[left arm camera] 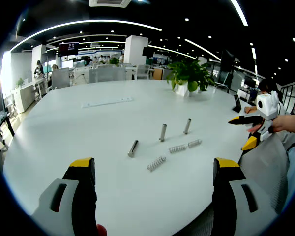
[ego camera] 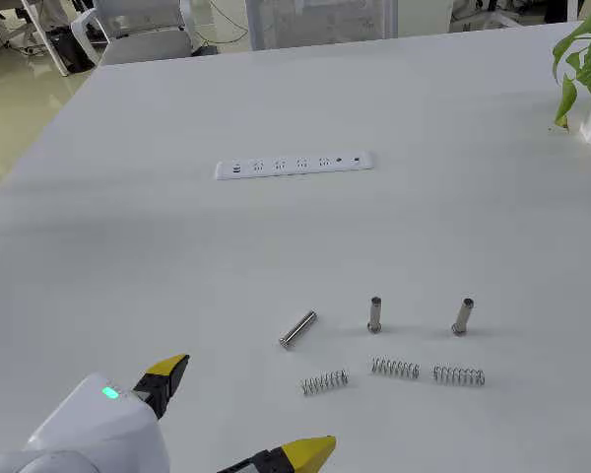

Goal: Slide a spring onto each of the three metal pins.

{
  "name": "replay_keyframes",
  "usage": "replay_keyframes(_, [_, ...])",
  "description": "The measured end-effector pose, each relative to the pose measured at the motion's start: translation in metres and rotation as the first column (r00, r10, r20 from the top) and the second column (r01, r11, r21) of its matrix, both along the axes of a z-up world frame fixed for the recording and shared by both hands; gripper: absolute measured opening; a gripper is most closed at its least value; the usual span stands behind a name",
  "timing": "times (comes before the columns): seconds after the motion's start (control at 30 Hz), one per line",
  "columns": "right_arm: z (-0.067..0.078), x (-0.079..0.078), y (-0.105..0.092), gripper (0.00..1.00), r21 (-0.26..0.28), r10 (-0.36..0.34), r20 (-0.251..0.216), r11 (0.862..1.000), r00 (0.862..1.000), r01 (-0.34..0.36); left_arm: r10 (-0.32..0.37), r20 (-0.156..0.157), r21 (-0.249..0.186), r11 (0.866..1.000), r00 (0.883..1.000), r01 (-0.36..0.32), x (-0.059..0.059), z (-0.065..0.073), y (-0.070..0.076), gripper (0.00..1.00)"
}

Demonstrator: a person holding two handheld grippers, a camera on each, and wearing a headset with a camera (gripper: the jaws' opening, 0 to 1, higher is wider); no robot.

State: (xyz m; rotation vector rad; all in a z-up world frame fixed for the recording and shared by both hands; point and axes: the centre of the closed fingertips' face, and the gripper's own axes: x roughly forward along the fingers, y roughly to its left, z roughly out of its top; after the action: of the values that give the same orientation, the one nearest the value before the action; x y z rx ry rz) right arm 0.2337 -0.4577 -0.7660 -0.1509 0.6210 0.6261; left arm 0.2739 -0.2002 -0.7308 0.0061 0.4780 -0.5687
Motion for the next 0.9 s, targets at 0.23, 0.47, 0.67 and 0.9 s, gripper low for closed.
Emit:
replay_keyframes(0.23, [0.0002, -0.0012, -0.0016, 0.99, 0.004, -0.006, -0.002, 1.0, 1.0, 0.006, -0.006, -0.009, -0.001, 1.0, 1.0, 0.006, -0.0018, -0.0009, -0.0025, 0.99])
replay_keyframes(0.47, [0.0037, -0.0013, -0.0081, 0.99, 0.008, -0.029, 0.006, 1.0, 1.0, 0.029, -0.015, -0.013, 0.01, 1.0, 1.0, 0.015, -0.0017, -0.0013, -0.0039, 0.99])
replay_keyframes(0.67, [0.0059, -0.0001, -0.0087, 0.99, 0.016, -0.036, 0.016, 0.999, 0.999, 0.036, -0.018, -0.013, 0.013, 1.0, 1.0, 0.018, -0.0012, 0.0, -0.004, 0.99])
replay_keyframes(0.9, [0.008, 0.0028, -0.0078, 0.99, 0.008, -0.023, 0.026, 1.0, 0.999, 0.023, -0.012, -0.006, 0.014, 1.0, 1.0, 0.012, 0.002, 0.0025, -0.0026, 0.99])
